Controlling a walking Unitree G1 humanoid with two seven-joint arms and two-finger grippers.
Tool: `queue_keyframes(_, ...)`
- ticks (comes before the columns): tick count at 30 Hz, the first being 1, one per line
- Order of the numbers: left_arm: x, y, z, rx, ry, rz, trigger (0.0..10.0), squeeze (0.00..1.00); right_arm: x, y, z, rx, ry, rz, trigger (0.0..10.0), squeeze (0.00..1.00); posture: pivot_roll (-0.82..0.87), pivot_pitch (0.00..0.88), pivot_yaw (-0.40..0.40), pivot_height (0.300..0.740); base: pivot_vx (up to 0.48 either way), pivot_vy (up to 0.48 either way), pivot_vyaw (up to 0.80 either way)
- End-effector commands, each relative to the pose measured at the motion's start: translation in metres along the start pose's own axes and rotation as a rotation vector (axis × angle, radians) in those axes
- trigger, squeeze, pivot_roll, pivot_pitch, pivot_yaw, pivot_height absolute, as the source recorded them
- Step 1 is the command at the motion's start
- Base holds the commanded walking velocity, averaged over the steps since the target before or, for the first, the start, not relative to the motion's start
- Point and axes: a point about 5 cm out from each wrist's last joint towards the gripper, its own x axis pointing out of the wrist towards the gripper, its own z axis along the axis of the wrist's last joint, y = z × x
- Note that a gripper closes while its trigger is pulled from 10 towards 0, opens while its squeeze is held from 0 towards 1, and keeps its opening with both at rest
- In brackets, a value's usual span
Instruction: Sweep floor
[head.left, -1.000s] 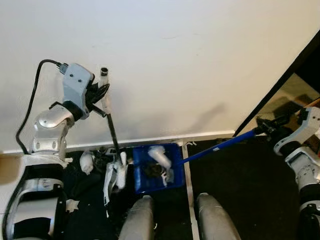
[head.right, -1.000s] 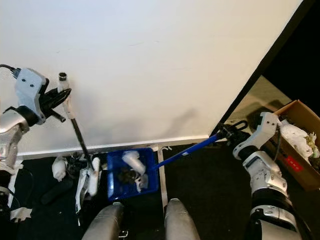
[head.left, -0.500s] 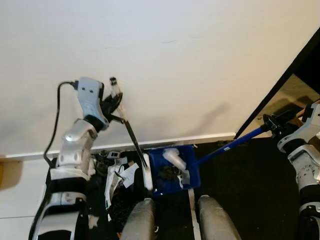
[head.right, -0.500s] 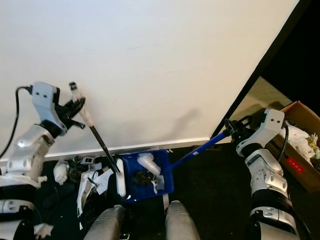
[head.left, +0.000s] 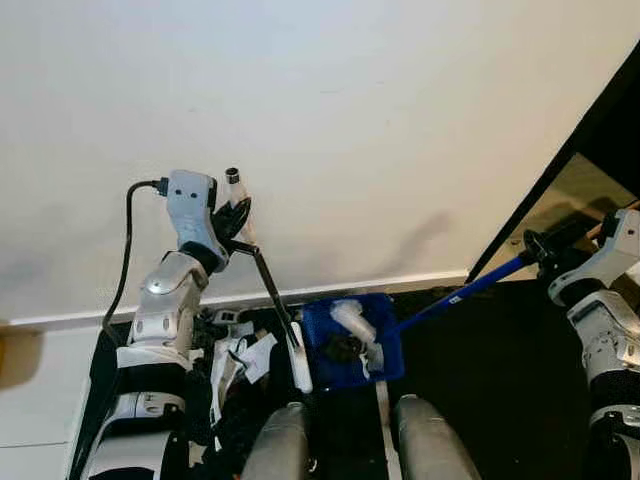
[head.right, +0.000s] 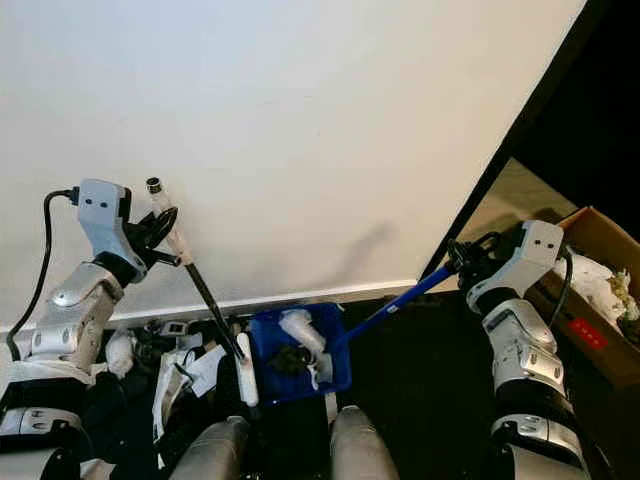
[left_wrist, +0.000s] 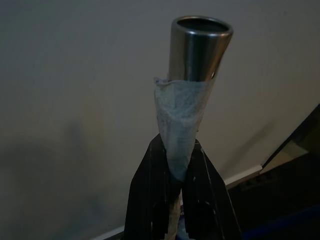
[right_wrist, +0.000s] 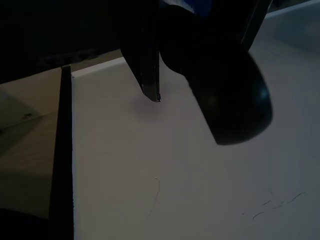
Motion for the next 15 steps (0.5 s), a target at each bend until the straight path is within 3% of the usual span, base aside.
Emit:
queue_keyframes(1, 0.0012, -0.0075, -0.0015, -0.023, -0.007, -0.007, 10.0, 0.00, 0.0017, 0.0050, 0.0005, 0.009, -0.020, 0.016, 10.0, 0.00, 0.01, 0.041, 0.047, 0.740, 0.000, 0.000, 0.00)
queue_keyframes(3, 0.0016, -0.0087, -0.0015, -0.025, -0.009, -0.008, 10.0, 0.00, 0.0019, 0.0053, 0.0004, 0.010, -0.020, 0.016, 10.0, 0.00, 0.01, 0.041, 0.047, 0.740, 0.000, 0.000, 0.00)
queue_keyframes(15, 0.0019, -0.0131, -0.0022, -0.011, -0.012, -0.016, 10.0, 0.00, 0.0019, 0.0063, -0.0011, -0.006, -0.012, 0.020, 10.0, 0.00, 0.01, 0.044, 0.046, 0.740, 0.000, -0.281, 0.00)
